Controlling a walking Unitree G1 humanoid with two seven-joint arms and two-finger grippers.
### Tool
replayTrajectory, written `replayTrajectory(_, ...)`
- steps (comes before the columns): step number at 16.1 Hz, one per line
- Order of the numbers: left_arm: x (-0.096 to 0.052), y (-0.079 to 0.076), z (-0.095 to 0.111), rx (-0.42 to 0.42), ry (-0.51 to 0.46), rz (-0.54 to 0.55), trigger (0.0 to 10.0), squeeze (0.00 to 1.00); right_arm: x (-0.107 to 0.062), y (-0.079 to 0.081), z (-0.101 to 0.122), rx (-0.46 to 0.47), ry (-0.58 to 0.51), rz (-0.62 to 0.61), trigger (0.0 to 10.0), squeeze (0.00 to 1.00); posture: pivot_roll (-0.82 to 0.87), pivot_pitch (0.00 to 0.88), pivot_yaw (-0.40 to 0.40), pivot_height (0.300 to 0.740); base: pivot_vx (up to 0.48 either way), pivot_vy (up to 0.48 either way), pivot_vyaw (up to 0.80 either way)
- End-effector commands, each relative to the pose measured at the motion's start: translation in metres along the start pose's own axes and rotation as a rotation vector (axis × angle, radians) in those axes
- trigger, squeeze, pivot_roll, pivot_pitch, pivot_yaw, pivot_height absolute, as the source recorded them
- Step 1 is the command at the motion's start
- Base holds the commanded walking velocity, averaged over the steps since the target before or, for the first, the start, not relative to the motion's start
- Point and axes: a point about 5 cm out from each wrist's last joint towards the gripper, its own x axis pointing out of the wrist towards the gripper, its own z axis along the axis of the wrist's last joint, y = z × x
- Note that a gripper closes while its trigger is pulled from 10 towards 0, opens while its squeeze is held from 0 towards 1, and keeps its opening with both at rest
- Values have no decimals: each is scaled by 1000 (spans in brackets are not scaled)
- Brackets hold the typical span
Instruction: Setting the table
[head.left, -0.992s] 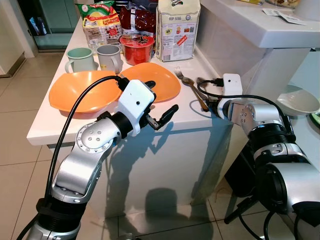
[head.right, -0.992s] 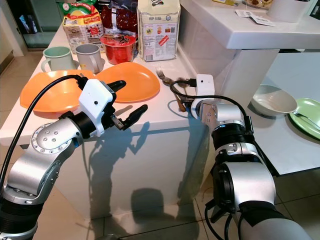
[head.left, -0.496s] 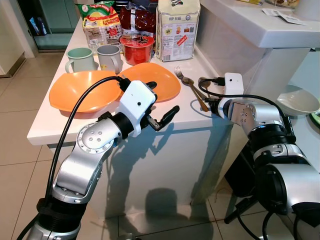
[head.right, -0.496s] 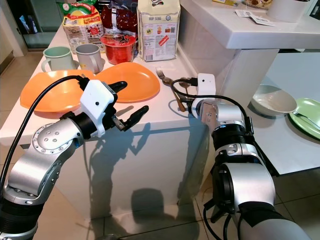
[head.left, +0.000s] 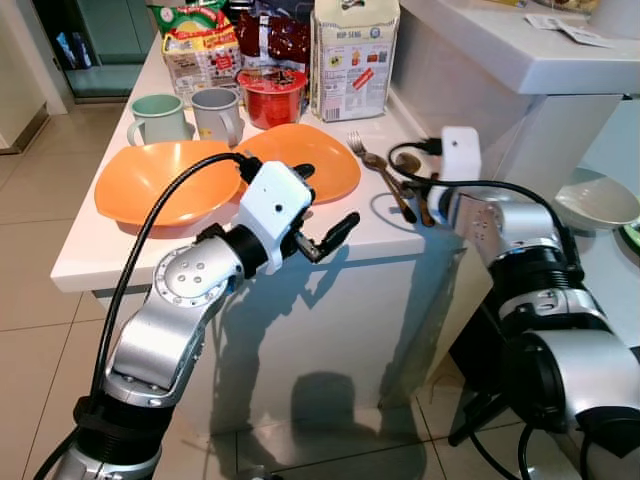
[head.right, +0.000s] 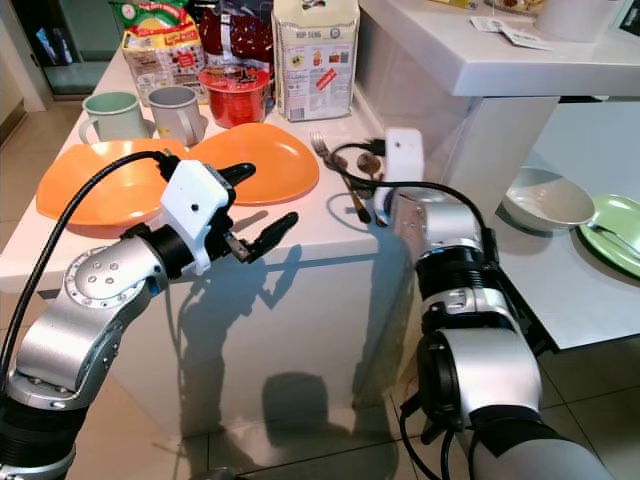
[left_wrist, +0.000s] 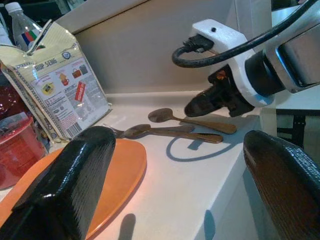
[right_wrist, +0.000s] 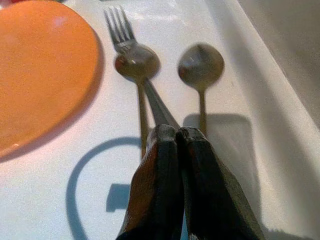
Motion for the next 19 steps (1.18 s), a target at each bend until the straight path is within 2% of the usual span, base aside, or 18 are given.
replayTrajectory(1,2,0,4,13,-7,-10,10000,0,-1,-1,1,-23,-20,-4,0,0,48,0,-33,740,0,0,0)
replayTrajectory(6,2,0,4,14,-7,-8,10000,0,-1,-7,2,-62,-66,-64,0,0,47,0,-32,740,0,0,0)
replayTrajectory(7,2,0,4,13,-7,-8,10000,0,-1,-9,2,-61,-75,-82,3529,0,47,0,-33,740,0,0,0)
replayTrajectory(8,2,0,4,13,-7,-8,10000,0,-1,-11,2,-47,-73,-89,10000,0,47,0,-33,740,0,0,0)
replayTrajectory(9,2,0,4,13,-7,-8,10000,0,-2,-12,1,-47,-62,-90,10000,0,47,0,-33,740,0,0,0)
replayTrajectory(10,2,0,4,13,-6,-9,10000,0,-2,-15,-3,-36,-23,-95,10000,1000,47,0,-33,740,0,0,0)
replayTrajectory(13,2,0,4,12,-6,-11,10000,0,-1,-16,-10,-22,21,-80,10000,1000,47,0,-33,740,0,0,0)
replayTrajectory(19,2,0,4,13,-6,-14,10000,0,0,-12,-12,-18,35,-66,10000,1000,47,0,-28,740,0,0,0)
